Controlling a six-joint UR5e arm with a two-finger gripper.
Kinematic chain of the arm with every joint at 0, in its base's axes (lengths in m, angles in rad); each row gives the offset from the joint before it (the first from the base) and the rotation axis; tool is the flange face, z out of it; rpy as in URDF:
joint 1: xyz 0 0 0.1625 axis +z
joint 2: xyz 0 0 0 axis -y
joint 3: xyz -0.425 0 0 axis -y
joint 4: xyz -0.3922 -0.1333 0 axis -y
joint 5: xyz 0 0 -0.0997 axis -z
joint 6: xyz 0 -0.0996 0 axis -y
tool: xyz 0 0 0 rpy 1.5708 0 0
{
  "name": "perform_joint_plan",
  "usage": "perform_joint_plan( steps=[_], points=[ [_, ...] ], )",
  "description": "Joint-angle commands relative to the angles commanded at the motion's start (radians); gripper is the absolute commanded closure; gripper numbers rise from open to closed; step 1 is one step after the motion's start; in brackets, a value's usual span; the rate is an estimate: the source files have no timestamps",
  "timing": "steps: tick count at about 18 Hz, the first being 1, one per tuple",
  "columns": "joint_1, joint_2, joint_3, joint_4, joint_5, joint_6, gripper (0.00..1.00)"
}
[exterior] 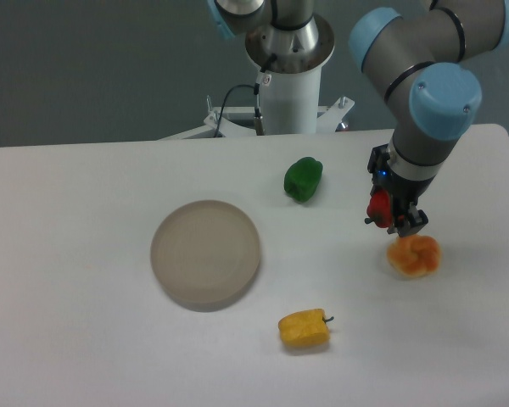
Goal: Place the red pepper on the plate
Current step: 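Carry the held red pepper with the gripper over the beige plate, then lower the red pepper onto the plate and open the gripper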
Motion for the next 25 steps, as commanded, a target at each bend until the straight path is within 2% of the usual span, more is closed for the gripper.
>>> perform_joint_plan(
  steps=[5, 10, 12, 17, 19, 22, 25],
  points=[
    [-0.012, 0.0, -0.003, 0.0, -0.008, -0.014, 0.75],
    [-0.072, 0.04, -0.057, -0.002, -0.041, -0.044, 0.75],
    [-0.119, 0.061, -0.095, 0.002, -0.054, -0.086, 0.76],
    [-0.267, 0.064, -0.097, 0.015, -0.08, -0.268, 0.75],
    [-0.313, 0.061, -0.109, 0.043, -0.086, -0.316, 0.75],
    [-0.396, 0.043, -0.176, 0.176, -0.084, -0.448, 0.75],
    [-0.439, 0.023, -0.235, 0.285, -0.08, -0.514, 0.75]
  ],
)
